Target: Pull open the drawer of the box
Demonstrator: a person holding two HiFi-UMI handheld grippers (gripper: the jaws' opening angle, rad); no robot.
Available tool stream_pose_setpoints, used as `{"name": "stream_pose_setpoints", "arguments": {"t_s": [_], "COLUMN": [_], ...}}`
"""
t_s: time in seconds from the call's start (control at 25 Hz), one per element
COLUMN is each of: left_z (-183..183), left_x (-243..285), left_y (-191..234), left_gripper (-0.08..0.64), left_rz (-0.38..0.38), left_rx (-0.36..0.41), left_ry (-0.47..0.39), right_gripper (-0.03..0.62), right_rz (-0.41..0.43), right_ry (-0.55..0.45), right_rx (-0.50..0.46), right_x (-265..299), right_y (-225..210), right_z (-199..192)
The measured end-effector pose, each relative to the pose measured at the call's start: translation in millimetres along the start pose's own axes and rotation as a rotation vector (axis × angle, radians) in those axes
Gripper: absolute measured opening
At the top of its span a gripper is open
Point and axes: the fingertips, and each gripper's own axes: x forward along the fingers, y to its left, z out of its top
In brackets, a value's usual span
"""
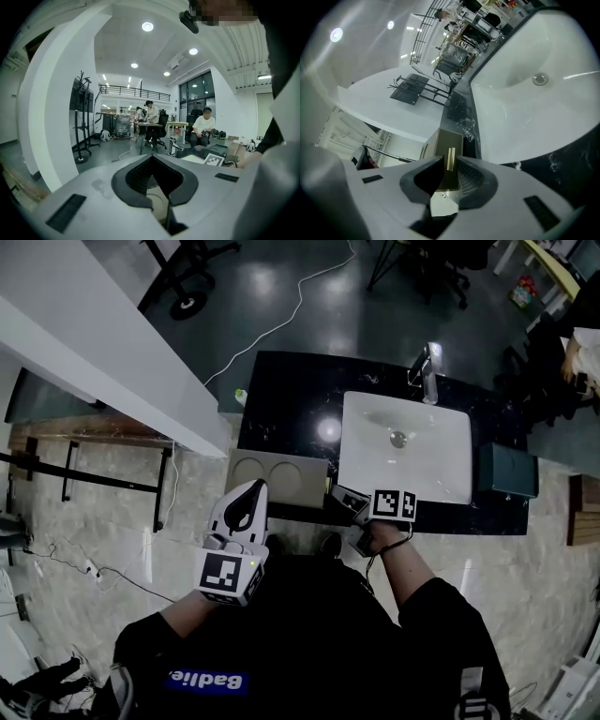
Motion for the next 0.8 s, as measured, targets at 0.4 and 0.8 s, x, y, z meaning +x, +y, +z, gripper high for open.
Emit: {"name": "stream_pose_setpoints", "arguments": {"t_s": [0.4, 0.8], "left_z": [-2, -4], "left_x": [-6, -11], "left_y": [5, 7], "left_gripper": [-0.014, -0.015], "left_rz": [0.051, 0.052], "left_rx": [-0.015, -0.016], "left_ry": [0.019, 0.009], "right_gripper": [0.063, 0.05], "right_rz": [0.012, 0.074], "right_ry": [0.042, 0.057], "right_rx": [0.05, 0.089], "right_x": [10, 16], "right_y": [-9, -6], "right_z": [-4, -5]}}
